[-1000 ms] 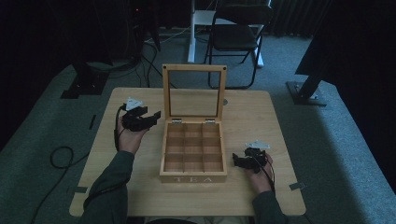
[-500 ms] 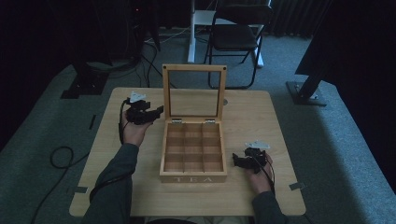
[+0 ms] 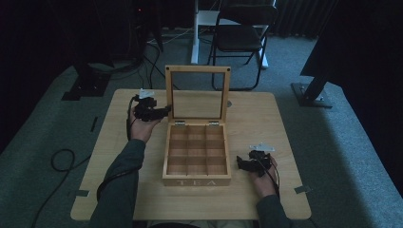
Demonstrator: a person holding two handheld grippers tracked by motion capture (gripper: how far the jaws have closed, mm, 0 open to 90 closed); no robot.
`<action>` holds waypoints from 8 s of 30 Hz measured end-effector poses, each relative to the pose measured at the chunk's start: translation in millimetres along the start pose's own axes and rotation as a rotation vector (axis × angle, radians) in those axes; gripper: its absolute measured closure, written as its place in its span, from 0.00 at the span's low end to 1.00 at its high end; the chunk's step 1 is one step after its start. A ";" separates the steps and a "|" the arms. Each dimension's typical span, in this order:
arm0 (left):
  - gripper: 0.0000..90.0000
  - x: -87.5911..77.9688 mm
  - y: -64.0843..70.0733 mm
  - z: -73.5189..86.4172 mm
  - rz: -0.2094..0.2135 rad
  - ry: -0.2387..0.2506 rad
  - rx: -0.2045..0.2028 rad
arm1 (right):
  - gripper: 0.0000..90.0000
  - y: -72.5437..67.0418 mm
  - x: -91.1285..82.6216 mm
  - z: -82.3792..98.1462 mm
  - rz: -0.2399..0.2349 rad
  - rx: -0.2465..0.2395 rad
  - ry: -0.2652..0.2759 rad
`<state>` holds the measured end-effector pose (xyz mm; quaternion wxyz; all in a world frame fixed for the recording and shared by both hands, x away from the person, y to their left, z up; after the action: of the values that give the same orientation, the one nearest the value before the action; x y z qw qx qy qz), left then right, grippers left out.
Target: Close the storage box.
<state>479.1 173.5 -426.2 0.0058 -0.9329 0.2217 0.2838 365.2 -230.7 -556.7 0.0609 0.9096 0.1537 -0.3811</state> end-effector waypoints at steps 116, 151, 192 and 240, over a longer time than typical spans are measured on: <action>0.66 -88.7 50.2 6.6 0.099 0.215 0.054 | 0.17 -4.1 0.9 -0.9 -0.002 -0.003 0.000; 0.64 -106.7 59.7 22.8 0.123 0.226 0.036 | 0.17 -4.0 0.7 -0.9 -0.002 -0.004 -0.001; 0.61 -120.7 70.9 58.5 0.147 0.203 0.011 | 0.17 -4.0 1.0 -0.9 -0.001 -0.006 0.002; 0.60 -126.7 80.1 86.4 0.139 0.170 0.005 | 0.17 -4.3 0.8 -1.0 -0.003 -0.001 -0.001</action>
<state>306.4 165.1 -422.0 -0.0303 -0.9359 0.2865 0.2029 364.9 -226.3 -556.6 0.0609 0.9092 0.1551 -0.3815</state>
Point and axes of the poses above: each handheld gripper's, and its own axes: x roughly forward along the jaws, z roughly out of its underside, y roughly to its right, the point moved 1 cm from there along x, roughly forward along the jaws, and after that the axes turned 2 degrees about -y, right-handed, at the moved point
